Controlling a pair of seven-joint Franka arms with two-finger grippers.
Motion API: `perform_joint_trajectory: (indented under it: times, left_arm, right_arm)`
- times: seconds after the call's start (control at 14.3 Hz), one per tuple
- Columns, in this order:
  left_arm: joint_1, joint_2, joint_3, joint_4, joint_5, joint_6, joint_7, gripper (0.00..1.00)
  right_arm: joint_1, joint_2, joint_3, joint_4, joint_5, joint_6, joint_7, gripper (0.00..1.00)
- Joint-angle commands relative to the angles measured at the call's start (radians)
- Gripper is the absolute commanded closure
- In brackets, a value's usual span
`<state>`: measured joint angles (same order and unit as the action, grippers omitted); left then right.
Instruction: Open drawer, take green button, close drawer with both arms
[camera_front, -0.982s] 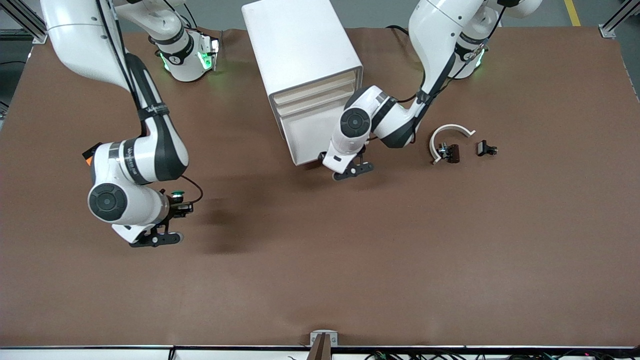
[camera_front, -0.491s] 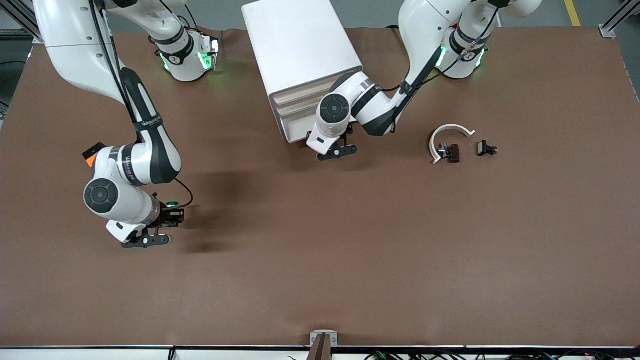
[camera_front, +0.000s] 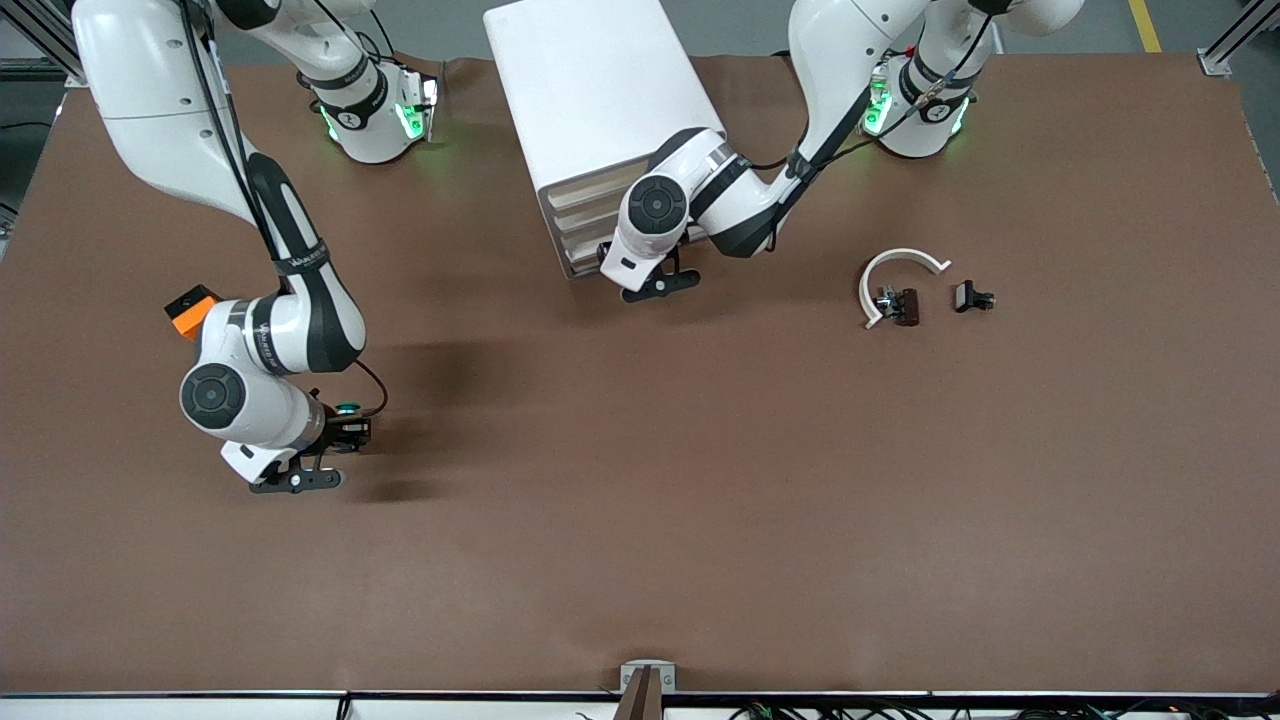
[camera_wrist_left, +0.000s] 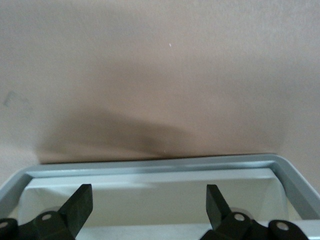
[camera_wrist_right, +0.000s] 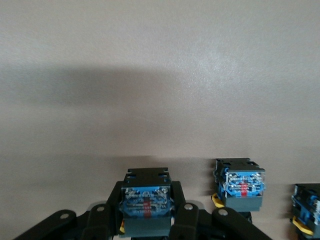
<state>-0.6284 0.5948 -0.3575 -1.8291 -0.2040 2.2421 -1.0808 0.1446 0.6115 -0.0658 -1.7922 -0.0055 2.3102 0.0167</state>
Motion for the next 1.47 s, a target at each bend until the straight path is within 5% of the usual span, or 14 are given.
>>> perform_joint_trajectory:
  times: [0.0,0.49,0.7,0.77,1.19,1.4]
  left_arm:
    - [-0.008,0.014,-0.011,0.007,-0.035,-0.010,-0.011,0.00]
    - [0.021,-0.010,0.014,0.024,-0.046,-0.013,-0.010,0.00]
    - [0.117,-0.018,0.048,0.079,-0.037,-0.016,0.002,0.00]
    - [0.150,-0.024,0.049,0.092,-0.005,-0.016,0.012,0.00]
    - [0.335,-0.087,0.048,0.117,0.312,-0.018,0.022,0.00]
    - [0.432,-0.154,0.045,0.134,0.336,-0.107,0.134,0.00]
  right_arm:
    - [-0.017,0.005,0.020,-0.003,-0.001,0.011,0.050,0.64]
    - [-0.014,0.020,0.021,-0.004,-0.001,0.018,0.061,0.59]
    - [-0.016,0.020,0.021,-0.004,-0.001,0.015,0.061,0.25]
    - [-0.016,0.019,0.021,-0.004,-0.001,0.012,0.061,0.00]
    - [-0.002,-0.116,0.026,-0.001,-0.001,-0.214,0.065,0.00]
    - [0.027,-0.220,0.026,-0.001,-0.001,-0.340,0.123,0.00]
